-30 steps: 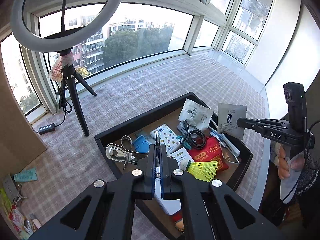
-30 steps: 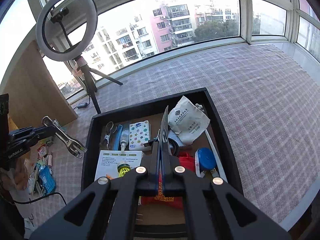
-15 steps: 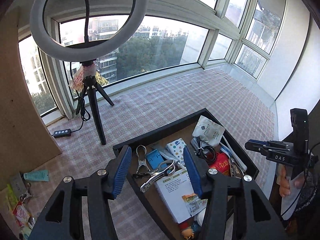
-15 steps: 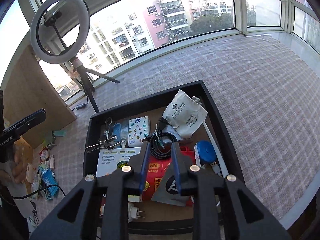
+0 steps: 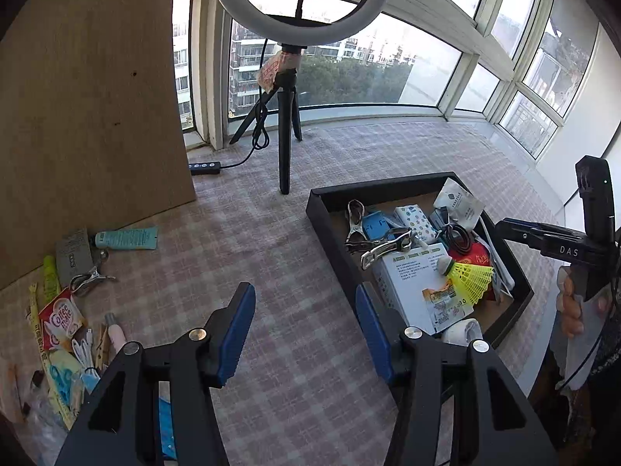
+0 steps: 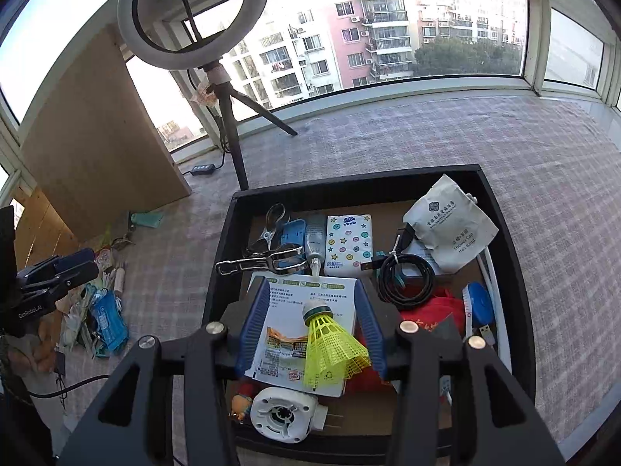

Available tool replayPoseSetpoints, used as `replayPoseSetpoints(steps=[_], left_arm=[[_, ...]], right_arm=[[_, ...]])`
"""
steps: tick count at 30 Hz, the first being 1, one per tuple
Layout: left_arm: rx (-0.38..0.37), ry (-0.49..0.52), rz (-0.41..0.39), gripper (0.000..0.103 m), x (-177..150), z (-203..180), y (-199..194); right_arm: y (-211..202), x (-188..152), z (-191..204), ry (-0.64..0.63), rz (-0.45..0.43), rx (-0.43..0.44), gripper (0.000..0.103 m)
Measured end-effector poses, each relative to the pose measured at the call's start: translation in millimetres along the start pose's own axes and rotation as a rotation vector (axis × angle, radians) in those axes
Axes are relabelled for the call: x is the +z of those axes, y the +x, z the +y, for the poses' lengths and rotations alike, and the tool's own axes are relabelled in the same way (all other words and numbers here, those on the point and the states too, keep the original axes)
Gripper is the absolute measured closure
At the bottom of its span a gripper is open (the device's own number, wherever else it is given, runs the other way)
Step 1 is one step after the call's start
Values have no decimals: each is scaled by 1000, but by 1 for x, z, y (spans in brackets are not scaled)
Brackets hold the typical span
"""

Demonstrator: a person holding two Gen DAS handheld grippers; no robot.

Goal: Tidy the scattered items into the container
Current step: 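Move both grippers back over the remaining pile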

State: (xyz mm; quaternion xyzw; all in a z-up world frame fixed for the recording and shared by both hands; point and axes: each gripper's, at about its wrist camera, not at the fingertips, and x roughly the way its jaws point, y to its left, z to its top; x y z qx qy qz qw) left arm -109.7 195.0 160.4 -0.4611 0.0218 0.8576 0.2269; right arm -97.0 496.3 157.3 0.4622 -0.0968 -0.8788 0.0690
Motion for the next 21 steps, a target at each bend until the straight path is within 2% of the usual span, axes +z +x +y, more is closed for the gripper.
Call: replayPoseSetpoints(steps=[4, 11, 13, 18, 21], left_arm=[[55, -57, 16, 52, -29, 35, -12], [209, -163, 52, 52, -88, 112, -35], [245, -201, 66, 53, -108, 136, -43], [313, -286, 100, 62, -145, 187, -59], [337, -274, 107, 64, -158, 201, -65]], right_arm=[[11, 1, 29, -61, 20, 35, 57], [41, 0, 92, -156, 73, 121, 57], [53, 0, 117, -192, 94, 151, 57], [91, -2, 186, -270, 169, 224, 57], [115, -4, 229, -303, 222, 269, 57]])
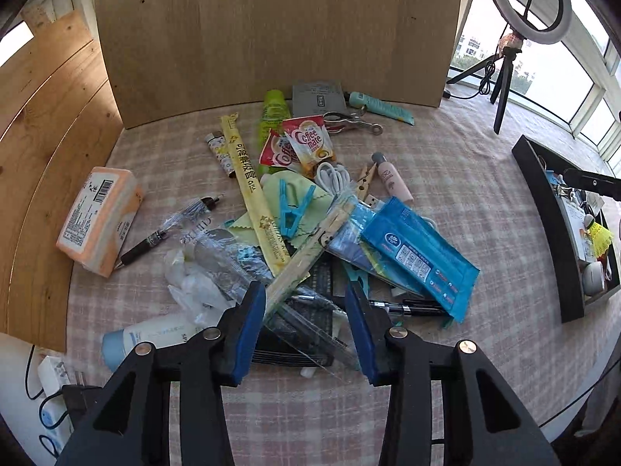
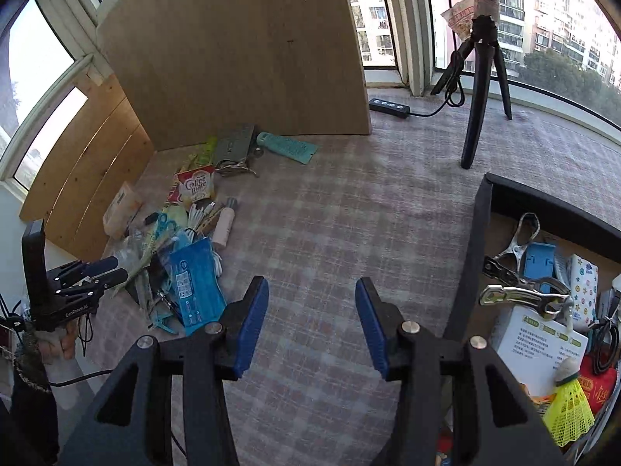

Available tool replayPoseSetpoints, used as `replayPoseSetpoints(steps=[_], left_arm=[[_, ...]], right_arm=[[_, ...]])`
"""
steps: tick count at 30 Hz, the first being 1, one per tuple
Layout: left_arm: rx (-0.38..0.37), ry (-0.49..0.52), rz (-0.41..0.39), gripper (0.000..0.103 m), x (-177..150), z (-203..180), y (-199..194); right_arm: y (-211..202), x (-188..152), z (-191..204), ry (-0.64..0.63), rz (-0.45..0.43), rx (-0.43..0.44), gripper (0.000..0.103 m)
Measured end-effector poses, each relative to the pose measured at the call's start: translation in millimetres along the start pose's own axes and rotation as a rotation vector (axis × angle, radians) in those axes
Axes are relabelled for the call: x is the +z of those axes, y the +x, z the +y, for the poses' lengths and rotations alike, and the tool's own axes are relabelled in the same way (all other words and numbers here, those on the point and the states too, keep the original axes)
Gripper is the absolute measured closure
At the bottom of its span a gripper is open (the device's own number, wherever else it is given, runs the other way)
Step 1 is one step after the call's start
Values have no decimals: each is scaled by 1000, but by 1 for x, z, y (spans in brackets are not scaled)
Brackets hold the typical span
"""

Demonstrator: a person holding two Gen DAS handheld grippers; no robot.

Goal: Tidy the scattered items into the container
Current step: 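Move both grippers back over the remaining pile, then grasp the pink lotion bottle with the right gripper while the left grasps the wooden chopsticks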

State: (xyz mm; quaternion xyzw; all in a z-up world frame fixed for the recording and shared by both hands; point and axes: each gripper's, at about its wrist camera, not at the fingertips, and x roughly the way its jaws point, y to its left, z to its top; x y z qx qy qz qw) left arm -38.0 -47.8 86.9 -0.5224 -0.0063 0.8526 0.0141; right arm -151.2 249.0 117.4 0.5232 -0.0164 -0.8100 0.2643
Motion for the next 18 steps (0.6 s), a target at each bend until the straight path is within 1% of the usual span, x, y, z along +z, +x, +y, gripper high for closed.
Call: replayPoseSetpoints(steps=[3, 7, 8, 13, 18], left_arm=[[5, 20, 20, 65, -3, 8, 4], [7, 60, 49, 73, -2, 6, 14], [1, 71, 54, 73, -1, 4, 16], [-10, 121, 65, 73, 9, -5, 24], [-21, 192, 86, 73, 19, -18, 37]], right_arm=[[33, 15, 32, -28, 55, 37, 57], [72, 33, 63, -48, 120, 62, 57], [81, 37, 69, -47, 136, 61, 57], [122, 54, 87, -34, 207, 56, 57], [147, 63, 89, -3, 245, 54, 57]])
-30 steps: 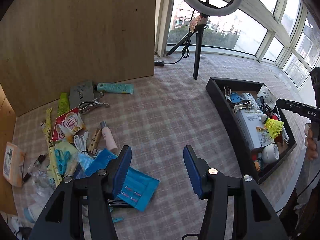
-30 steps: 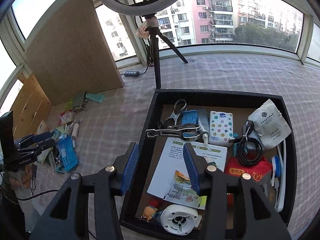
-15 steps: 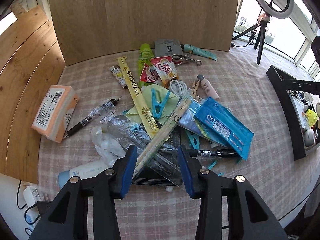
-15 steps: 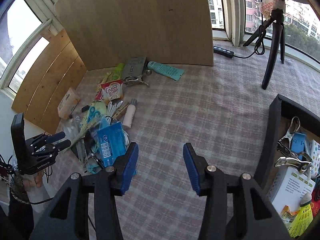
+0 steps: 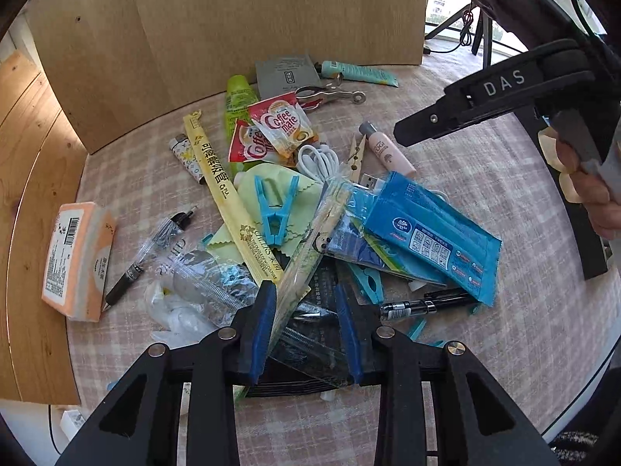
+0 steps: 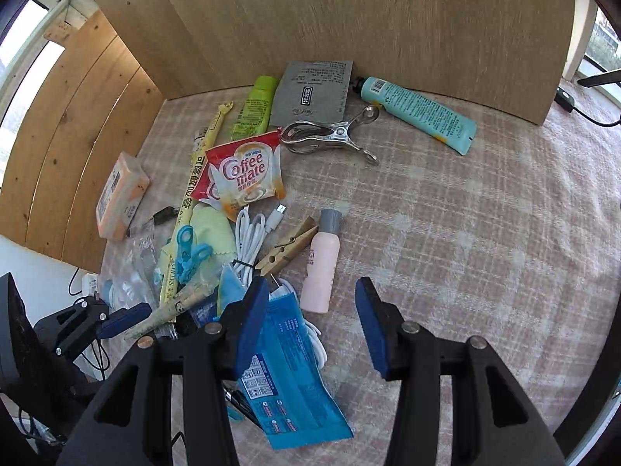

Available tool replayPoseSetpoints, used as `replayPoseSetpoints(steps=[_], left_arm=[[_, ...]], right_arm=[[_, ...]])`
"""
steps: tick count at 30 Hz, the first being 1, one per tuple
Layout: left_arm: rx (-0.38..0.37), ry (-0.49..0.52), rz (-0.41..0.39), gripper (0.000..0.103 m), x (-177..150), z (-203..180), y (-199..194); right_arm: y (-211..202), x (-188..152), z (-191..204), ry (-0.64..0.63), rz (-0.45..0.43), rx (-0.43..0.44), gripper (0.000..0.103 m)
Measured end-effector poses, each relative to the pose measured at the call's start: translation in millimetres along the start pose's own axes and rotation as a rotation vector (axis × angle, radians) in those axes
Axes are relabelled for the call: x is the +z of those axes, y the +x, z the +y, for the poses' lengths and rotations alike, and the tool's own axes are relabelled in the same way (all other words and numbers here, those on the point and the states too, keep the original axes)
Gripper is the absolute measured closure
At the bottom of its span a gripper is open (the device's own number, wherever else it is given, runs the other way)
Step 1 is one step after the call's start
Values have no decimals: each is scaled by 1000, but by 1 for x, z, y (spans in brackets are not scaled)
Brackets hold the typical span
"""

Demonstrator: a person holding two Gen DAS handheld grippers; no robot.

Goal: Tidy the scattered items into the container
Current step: 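Grasp the pink lotion bottle with the right gripper while the left grasps the wooden chopsticks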

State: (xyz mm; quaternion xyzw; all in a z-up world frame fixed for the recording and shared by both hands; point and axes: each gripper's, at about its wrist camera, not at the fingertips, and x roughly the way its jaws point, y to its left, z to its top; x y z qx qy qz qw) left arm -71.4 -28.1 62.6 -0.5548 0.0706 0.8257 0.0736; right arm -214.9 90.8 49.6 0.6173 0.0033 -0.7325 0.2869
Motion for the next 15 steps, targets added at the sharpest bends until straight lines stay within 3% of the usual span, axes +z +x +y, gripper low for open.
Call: replayPoseSetpoints(steps=[6, 12, 15], left_arm=[[0, 46, 29, 73, 11, -7, 13], [-2, 61, 45, 80, 14, -7, 17], [4, 78, 55, 84, 14, -8, 19]], right_arm=[[17, 8, -2, 24, 38, -15, 59], [33, 7, 5, 2, 69, -62, 68], [38, 3, 7, -15, 76, -97, 78]])
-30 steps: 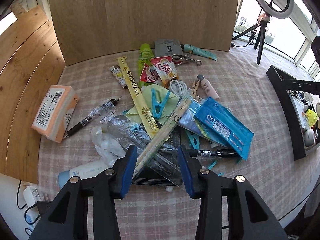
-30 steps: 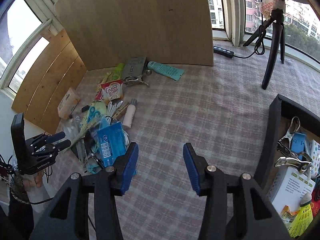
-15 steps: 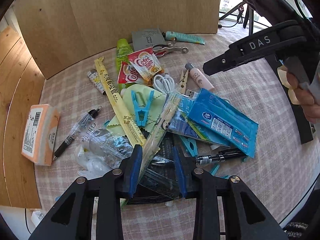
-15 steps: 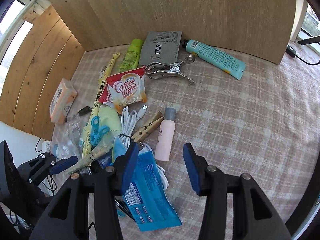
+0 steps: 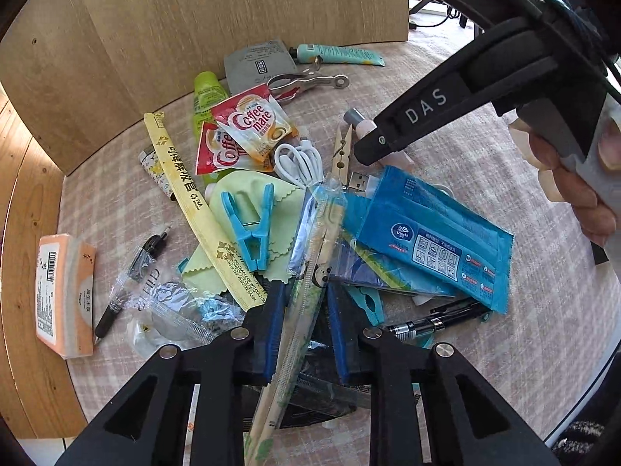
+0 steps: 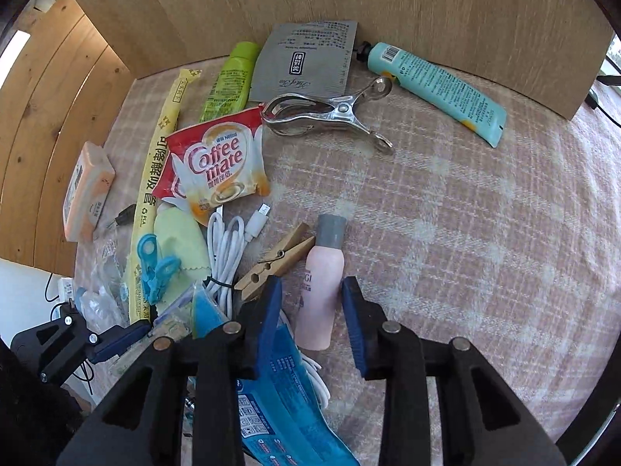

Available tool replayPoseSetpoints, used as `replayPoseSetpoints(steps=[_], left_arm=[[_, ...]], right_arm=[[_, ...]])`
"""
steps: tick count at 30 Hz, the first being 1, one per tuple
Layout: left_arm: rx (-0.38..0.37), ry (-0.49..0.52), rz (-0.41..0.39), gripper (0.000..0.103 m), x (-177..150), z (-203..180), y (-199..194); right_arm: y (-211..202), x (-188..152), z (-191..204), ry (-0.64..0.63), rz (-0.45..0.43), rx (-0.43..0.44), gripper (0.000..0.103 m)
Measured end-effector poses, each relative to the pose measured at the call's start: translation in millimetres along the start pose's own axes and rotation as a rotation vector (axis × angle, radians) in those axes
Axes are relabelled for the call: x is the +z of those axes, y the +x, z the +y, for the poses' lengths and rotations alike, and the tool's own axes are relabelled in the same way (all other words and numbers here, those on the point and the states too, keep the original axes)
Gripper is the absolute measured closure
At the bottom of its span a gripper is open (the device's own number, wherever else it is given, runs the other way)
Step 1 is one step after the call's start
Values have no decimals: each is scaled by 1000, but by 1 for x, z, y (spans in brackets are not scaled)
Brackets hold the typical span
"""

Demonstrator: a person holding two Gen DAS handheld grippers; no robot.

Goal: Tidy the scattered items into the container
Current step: 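Grasp the pink lotion bottle with the right gripper while the left grasps the wooden chopsticks, then carry the pink bottle and chopsticks into the tray and open both grippers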

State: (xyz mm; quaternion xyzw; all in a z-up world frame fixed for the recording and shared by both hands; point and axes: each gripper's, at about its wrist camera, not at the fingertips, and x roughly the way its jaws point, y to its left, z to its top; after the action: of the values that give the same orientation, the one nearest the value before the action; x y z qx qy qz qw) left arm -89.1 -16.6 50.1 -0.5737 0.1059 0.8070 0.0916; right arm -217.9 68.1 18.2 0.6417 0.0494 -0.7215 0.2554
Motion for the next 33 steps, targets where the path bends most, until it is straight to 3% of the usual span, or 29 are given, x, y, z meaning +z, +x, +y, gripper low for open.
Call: replayPoseSetpoints(steps=[3, 11, 20, 22, 27, 33], left_arm=[[-4, -7, 5, 92, -1, 2, -1], [-19, -62, -37, 92, -10, 12, -26], [-32, -68, -160, 93, -10, 10, -85], [-33, -46, -185, 99, -1, 3, -96], [-54, 16, -246, 99, 20, -25, -116], [-143, 103, -294, 99, 45, -75, -135]], right_arm=[[-1, -3, -4, 11, 1, 5, 84], [-24, -19, -20, 40, -36, 60, 84], [-84, -52, -48, 60, -142, 110, 84], [-101, -61, -58, 76, -172, 116, 84], [-143, -78, -78, 130, -246, 117, 84], [-178, -102, -124, 219, -343, 97, 84]])
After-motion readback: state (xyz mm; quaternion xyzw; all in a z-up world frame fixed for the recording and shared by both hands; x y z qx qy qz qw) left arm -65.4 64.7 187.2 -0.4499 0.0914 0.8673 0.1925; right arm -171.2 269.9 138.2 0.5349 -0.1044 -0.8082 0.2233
